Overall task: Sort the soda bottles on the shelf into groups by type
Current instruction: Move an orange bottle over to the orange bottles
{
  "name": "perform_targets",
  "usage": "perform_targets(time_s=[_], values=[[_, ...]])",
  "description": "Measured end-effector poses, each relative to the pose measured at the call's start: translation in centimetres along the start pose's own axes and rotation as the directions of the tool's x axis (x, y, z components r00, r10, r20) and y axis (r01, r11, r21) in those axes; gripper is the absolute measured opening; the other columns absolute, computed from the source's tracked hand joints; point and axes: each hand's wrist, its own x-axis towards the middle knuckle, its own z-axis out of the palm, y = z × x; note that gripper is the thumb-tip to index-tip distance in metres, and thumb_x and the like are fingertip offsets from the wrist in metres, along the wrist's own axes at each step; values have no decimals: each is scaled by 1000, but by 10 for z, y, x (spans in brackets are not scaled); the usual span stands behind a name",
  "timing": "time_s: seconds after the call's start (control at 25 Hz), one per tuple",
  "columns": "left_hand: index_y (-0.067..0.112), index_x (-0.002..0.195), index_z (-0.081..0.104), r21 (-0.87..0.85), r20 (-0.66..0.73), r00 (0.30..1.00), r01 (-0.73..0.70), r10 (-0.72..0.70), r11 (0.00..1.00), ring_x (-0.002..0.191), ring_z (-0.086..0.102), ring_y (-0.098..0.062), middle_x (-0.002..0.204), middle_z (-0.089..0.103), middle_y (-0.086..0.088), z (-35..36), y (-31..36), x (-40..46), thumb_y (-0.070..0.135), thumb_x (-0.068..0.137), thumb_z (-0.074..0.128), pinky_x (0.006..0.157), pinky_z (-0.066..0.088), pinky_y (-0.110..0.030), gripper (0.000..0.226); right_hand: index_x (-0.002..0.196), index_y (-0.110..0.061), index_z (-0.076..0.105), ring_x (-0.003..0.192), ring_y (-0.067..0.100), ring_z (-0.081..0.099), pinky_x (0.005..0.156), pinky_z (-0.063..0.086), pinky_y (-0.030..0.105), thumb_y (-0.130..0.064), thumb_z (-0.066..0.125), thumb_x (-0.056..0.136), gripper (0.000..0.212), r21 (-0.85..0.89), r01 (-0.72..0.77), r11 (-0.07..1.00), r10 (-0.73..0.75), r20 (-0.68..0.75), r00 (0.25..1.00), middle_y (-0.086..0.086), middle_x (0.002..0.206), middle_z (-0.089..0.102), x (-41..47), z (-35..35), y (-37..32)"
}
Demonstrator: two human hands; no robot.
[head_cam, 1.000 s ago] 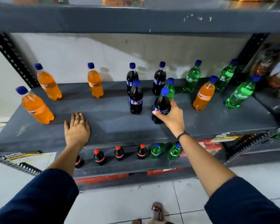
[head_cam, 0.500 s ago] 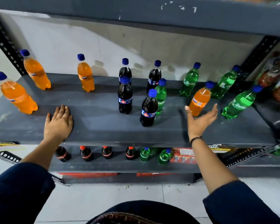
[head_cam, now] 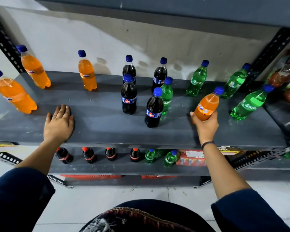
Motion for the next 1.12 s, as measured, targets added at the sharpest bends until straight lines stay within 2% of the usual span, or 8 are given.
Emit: perform_targets(time_s=[0.2, 0.28, 0.4, 0.52, 0.6, 0.76, 1.04, 1.12], values=[[6, 146, 21, 14, 37, 999, 19, -19, 1000, 147, 12, -24, 158, 20, -11, -10, 5, -3, 28, 99, 25, 120, 8, -46, 52, 99, -20, 55, 79, 18, 62, 74, 45, 26, -37, 83, 65, 47, 26, 27, 999, -26, -18, 999, 2, 88, 67, -98, 4, -25], [5, 146, 20, 17, 41, 999, 20, -21, 1000, 147, 11, -23, 158, 19, -11, -13, 7, -4, 27, 98, 24, 121, 7, -45, 53, 91, -29, 53, 67, 15, 60, 67, 44, 19, -38, 85, 62, 44, 48, 35, 998, -35, 5, 999, -5, 76, 63, -142, 18, -44], [5, 146, 19, 11, 44, 999, 5, -6, 1000, 147, 10, -22, 158, 19, -11, -11, 8, -4, 27, 98, 24, 121, 7, -45, 53, 84, -34, 52, 59, -3, 57, 57, 38, 3, -35, 87, 59, 44, 96, 123, 988, -136, 144, 980, -15, 65, 58, -188, 62, -76], [5, 146, 19, -7, 47, 999, 7, -6, 1000, 147, 10, -23, 158, 19, -12, -9, 6, -3, 27, 98, 23, 120, 7, -45, 53, 97, -24, 58, 67, -13, 57, 61, 36, -4, -29, 88, 59, 48, 169, 173, 970, -218, 299, 929, -21, 76, 61, -205, 131, -113], [5, 146, 17, -7, 45, 999, -3, 3, 1000, 147, 10, -23, 158, 18, -12, -7, 6, -3, 28, 98, 23, 121, 7, -46, 54, 107, -15, 56, 77, -6, 57, 66, 41, 0, -28, 87, 62, 56, 173, 157, 972, -217, 416, 883, -7, 87, 67, -199, 179, -136], [4, 145, 19, -20, 19, 1000, -9, 9, 1000, 147, 12, -24, 157, 20, -13, -4, 5, -1, 26, 97, 25, 120, 7, -46, 53, 114, -8, 53, 99, 26, 65, 78, 47, 23, -23, 84, 66, 59, 137, 125, 983, -180, 542, 821, 14, 108, 70, -184, 253, -164], [4, 145, 19, -49, 10, 1000, -12, 13, 999, 147, 9, -23, 158, 19, -12, 0, 4, 0, 26, 98, 23, 120, 4, -46, 53, 119, -9, 47, 104, 31, 63, 88, 54, 41, -28, 81, 70, 63, 113, 94, 989, -141, 551, 823, 16, 114, 66, -185, 293, -162], [4, 145, 19, -65, 13, 1000, -13, 13, 998, 147, 9, -23, 158, 19, -12, -1, 4, 0, 26, 98, 23, 120, 4, -45, 53, 124, -9, 45, 108, 30, 62, 89, 53, 36, -27, 83, 68, 70, 133, 88, 987, -147, 549, 823, 15, 119, 64, -187, 288, -161]])
